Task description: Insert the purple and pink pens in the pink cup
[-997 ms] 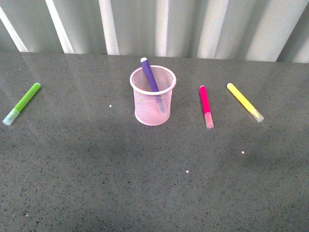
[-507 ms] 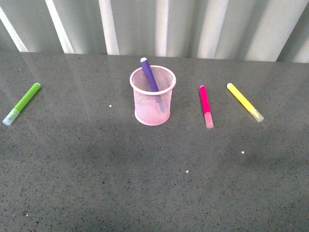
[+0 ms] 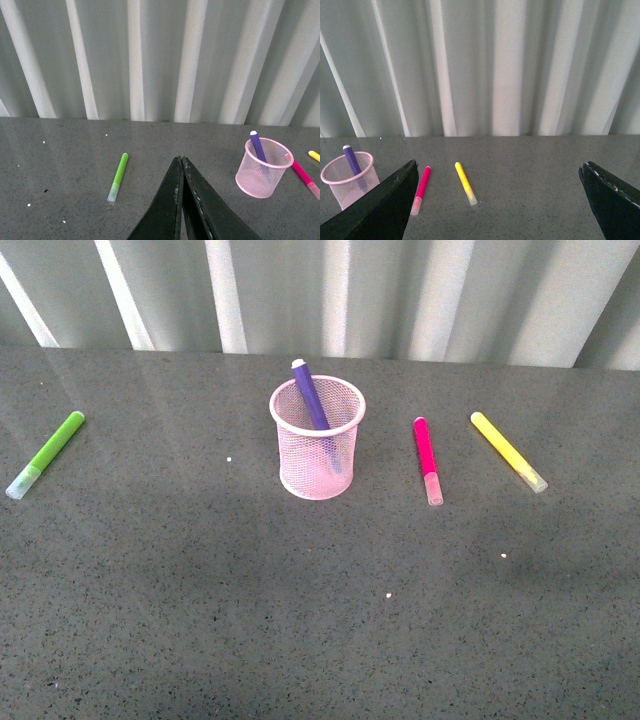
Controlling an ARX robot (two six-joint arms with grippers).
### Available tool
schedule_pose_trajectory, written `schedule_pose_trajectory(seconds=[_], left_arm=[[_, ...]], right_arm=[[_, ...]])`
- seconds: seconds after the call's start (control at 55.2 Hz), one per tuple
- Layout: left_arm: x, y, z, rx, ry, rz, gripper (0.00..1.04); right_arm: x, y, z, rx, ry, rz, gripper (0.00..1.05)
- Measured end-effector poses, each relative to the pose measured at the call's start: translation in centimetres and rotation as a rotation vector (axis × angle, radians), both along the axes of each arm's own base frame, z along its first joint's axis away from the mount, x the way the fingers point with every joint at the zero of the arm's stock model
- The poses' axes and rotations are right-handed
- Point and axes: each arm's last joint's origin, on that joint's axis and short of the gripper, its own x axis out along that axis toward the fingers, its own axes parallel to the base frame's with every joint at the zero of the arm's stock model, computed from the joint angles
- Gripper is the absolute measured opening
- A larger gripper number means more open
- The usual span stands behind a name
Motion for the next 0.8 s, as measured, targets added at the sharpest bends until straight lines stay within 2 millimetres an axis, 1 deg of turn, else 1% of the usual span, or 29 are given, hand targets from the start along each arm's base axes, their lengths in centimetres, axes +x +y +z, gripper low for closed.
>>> schedule_pose_trajectory(seconds=[0.29, 0.326, 0.381, 0.399, 0.417, 0.435, 0.525, 0.544, 0.598, 0.616, 0.797], left_arm=[[0.00, 0.00, 0.00, 0.000, 0.000, 0.000, 0.04], [0.00, 0.00, 0.00, 0.000, 0.000, 0.000, 0.06], [0.00, 0.00, 0.00, 0.000, 0.000, 0.000, 0.17], [0.00, 0.00, 0.00, 0.000, 0.000, 0.000, 0.19], [0.00, 0.00, 0.00, 0.000, 0.000, 0.000, 0.24], [0.00, 0.00, 0.00, 0.000, 0.000, 0.000, 0.26], [0.00, 0.00, 0.00, 0.000, 0.000, 0.000, 0.42], [0.00, 0.00, 0.00, 0.000, 0.000, 0.000, 0.44], [0.00, 0.00, -0.01, 0.000, 0.001, 0.000, 0.54], [0.00, 0.00, 0.00, 0.000, 0.000, 0.000, 0.56], [0.00, 0.00, -0.01, 0.000, 0.001, 0.000, 0.87]], right_arm=[[0.00, 0.00, 0.00, 0.000, 0.000, 0.000, 0.98], [0.00, 0.00, 0.00, 0.000, 0.000, 0.000, 0.98], [0.00, 0.00, 0.00, 0.000, 0.000, 0.000, 0.98], [0.00, 0.00, 0.00, 0.000, 0.000, 0.000, 0.98], [0.00, 0.00, 0.00, 0.000, 0.000, 0.000, 0.98], [0.00, 0.00, 0.00, 0.000, 0.000, 0.000, 0.98], [0.00, 0.00, 0.00, 0.000, 0.000, 0.000, 0.98], [0.00, 0.00, 0.00, 0.000, 0.000, 0.000, 0.98], [0.00, 0.00, 0.00, 0.000, 0.000, 0.000, 0.98], [0.00, 0.00, 0.00, 0.000, 0.000, 0.000, 0.98], [0.00, 0.00, 0.00, 0.000, 0.000, 0.000, 0.98]])
